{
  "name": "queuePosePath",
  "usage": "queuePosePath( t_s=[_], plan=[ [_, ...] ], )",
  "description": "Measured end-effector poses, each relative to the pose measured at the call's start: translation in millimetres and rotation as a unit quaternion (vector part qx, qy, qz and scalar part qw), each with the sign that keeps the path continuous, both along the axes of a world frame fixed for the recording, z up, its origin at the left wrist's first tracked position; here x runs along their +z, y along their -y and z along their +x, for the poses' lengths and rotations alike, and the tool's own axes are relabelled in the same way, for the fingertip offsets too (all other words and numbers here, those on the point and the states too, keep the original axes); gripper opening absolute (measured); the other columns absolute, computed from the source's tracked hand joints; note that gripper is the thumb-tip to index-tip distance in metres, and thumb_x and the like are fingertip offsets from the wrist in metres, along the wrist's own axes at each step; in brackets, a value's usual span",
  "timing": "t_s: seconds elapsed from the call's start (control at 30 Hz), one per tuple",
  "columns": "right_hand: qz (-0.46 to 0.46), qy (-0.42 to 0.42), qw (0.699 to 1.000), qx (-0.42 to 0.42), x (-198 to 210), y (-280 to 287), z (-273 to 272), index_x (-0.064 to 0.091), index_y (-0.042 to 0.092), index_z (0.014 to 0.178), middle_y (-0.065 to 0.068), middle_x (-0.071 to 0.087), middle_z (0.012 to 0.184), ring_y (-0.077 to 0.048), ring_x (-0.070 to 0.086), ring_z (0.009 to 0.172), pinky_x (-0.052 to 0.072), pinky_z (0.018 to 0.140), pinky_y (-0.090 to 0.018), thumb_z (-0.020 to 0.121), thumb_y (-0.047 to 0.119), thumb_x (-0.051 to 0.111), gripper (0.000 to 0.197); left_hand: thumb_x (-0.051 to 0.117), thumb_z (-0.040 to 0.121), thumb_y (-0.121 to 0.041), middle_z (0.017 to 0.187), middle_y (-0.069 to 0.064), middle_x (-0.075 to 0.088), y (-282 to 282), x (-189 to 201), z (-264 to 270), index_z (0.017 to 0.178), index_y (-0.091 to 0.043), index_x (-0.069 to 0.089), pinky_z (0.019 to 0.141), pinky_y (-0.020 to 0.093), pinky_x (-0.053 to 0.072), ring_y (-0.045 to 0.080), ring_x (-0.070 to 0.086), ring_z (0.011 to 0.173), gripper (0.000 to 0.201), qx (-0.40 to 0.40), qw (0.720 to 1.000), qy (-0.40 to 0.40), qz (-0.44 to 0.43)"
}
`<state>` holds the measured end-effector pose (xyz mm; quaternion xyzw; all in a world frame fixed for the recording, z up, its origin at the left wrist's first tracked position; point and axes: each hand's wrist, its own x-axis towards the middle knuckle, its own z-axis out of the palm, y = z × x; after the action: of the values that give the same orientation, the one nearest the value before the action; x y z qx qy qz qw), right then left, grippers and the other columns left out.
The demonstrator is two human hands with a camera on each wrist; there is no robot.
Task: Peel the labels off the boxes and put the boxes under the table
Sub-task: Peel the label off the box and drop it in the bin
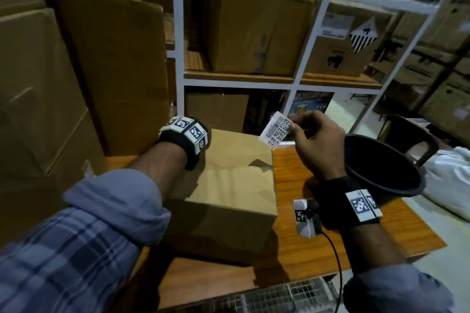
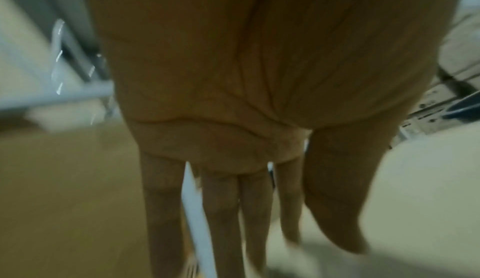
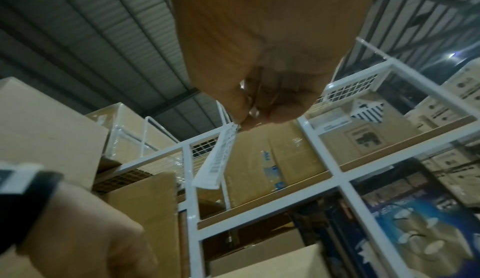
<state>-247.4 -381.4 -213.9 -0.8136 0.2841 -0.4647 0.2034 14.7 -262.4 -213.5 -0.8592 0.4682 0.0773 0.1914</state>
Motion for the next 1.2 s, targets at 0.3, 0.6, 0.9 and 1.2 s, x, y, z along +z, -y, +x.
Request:
queuePosePath(
  t_s=[0.3, 0.6, 0.9, 1.2],
  plan=[
    [0.038, -0.004, 0.998, -0.043, -16.8, 75.0, -78.3, 0.073, 0.020, 0.114, 0.014, 0.072, 0.086, -0.003, 0.069, 0.082, 0.060, 0.082, -0.033, 0.087, 0.023, 0.083, 0.028, 0.069, 0.098, -0.038, 0.128, 0.009, 0.069, 65.6, 38.9, -119.7, 0.129, -0.009, 0.068, 0.080, 0.033, 0.049, 0.028, 0.066, 0.110, 0.043, -0.029, 0.990, -0.084, -0.113],
    [0.082, 0.026, 0.986, -0.144, -60.1, 163.1, -159.9, 0.077, 0.021, 0.087, 0.006, 0.074, 0.081, -0.016, 0.072, 0.082, 0.058, 0.083, -0.036, 0.090, 0.026, 0.076, 0.006, 0.086, 0.082, -0.043, 0.086, 0.001, 0.062, 99.3, 34.0, -189.5, 0.109, -0.011, 0.068, 0.073, 0.037, 0.051, 0.022, 0.060, 0.079, 0.045, -0.008, 0.990, -0.090, -0.111],
    [0.141, -0.023, 0.969, -0.201, -86.1, 198.7, -192.6, 0.079, 0.018, 0.089, 0.005, 0.072, 0.081, -0.016, 0.068, 0.082, 0.042, 0.076, -0.022, 0.089, 0.025, 0.079, 0.007, 0.079, 0.088, -0.020, 0.081, 0.004, 0.065, 78.3, 15.9, -195.6, 0.091, -0.010, 0.066, 0.069, 0.039, 0.054, 0.026, 0.066, 0.077, 0.017, 0.018, 0.992, 0.009, -0.128],
    [0.127, -0.086, 0.964, -0.220, -100.1, 200.9, -195.7, 0.072, 0.023, 0.084, 0.006, 0.070, 0.077, -0.017, 0.066, 0.079, 0.048, 0.073, -0.027, 0.080, 0.037, 0.089, 0.023, 0.077, 0.090, -0.019, 0.087, 0.006, 0.069, 82.6, 14.1, -202.1, 0.101, -0.010, 0.071, 0.069, 0.042, 0.053, 0.026, 0.066, 0.079, 0.016, 0.015, 0.992, 0.053, -0.110]
  ],
)
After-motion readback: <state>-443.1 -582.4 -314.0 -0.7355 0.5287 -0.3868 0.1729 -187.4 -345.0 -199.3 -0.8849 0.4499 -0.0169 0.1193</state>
